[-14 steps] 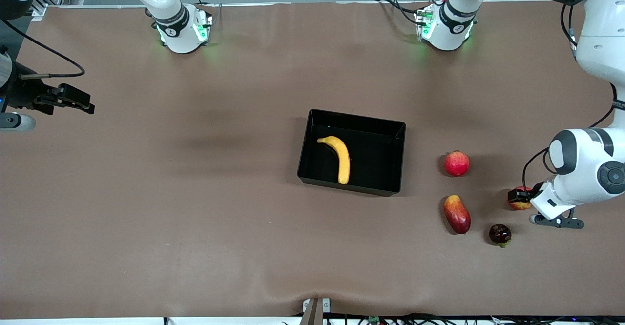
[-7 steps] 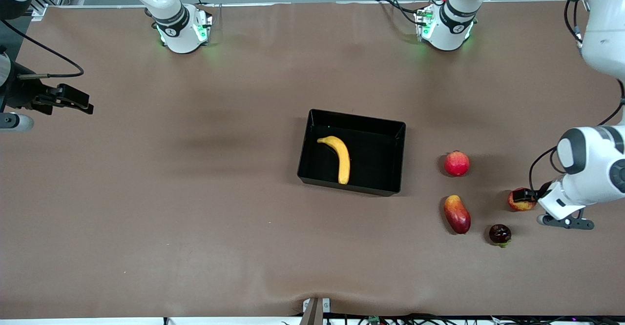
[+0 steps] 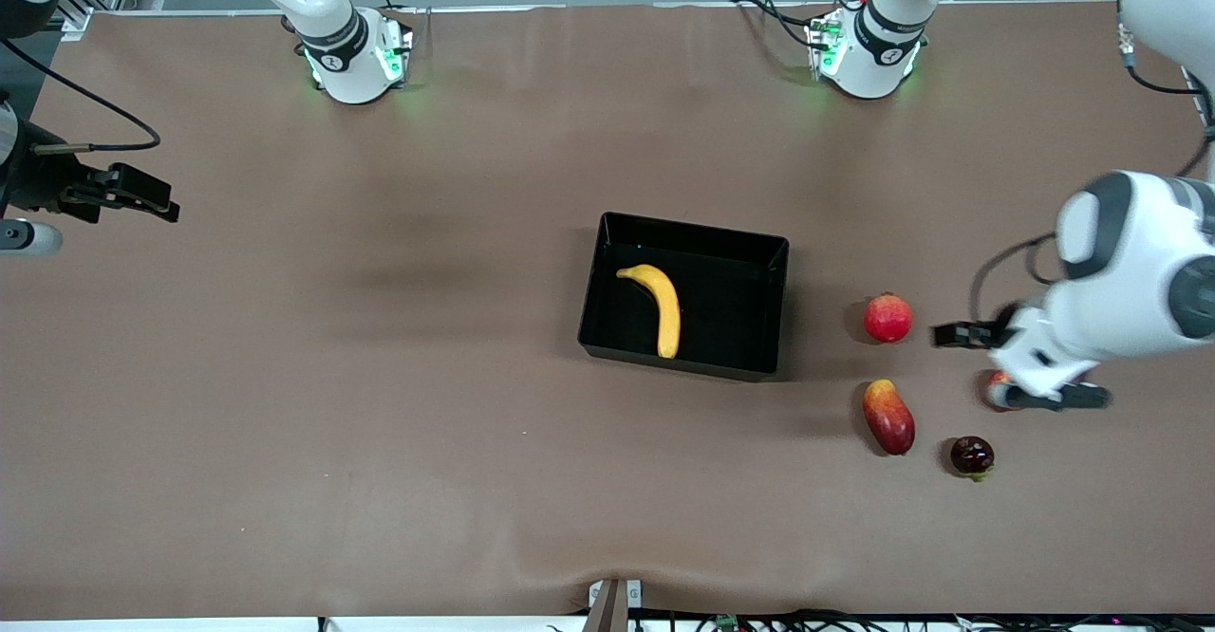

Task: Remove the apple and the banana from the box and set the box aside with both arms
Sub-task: 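Reach the left gripper into the tray and grasp the yellow banana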

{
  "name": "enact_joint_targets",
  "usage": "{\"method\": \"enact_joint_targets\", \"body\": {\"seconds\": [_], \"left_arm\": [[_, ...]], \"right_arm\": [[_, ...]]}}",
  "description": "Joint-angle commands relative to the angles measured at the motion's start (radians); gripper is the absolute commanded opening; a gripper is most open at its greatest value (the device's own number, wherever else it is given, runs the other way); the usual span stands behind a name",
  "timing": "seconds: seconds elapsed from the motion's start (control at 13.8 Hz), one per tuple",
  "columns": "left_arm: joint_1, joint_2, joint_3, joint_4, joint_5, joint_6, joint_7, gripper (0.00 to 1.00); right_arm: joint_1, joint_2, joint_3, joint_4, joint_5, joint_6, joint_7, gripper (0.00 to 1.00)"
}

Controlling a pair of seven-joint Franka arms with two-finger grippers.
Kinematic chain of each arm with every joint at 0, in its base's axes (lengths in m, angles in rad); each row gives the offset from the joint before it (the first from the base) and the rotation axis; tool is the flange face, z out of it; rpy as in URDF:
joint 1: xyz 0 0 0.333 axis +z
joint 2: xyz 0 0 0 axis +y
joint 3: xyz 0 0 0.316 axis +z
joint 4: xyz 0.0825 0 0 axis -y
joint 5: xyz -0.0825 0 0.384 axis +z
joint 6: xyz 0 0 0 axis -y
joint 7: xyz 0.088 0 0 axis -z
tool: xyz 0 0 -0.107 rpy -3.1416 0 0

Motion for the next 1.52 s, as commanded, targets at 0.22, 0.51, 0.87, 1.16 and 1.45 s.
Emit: {"method": "enact_joint_targets", "body": {"seconds": [0.22,0.51,0.87,1.16,1.45], "left_arm": [[-0.279,0.072,-0.063,-0.06,0.109,0.093,-0.416,1.0],[-0.417,0.138,-0.063,-0.086,0.186,0.23,-0.473,1.0],[-0.537,0.275,-0.043,-0.088,0.344,0.374,-0.615,1.0],[-0.554,0.378,-0.04,-0.085,0.496,0.446,-0.78,1.0],[-0.565,0.389,-0.04,-0.085,0.501,0.452,-0.798,0.52]], "right_arm": [[-0.005,0.006,0.004,0.017,-0.011,-0.012,0.005,1.0],[-0.002,0.008,0.006,0.019,0.01,0.004,0.007,1.0],[0.064,0.109,0.01,0.019,0.056,0.158,0.01,1.0],[0.2,0.227,0.007,0.023,0.039,0.272,0.051,1.0],[0.228,0.256,0.009,0.031,0.039,0.312,0.189,1.0]]}}
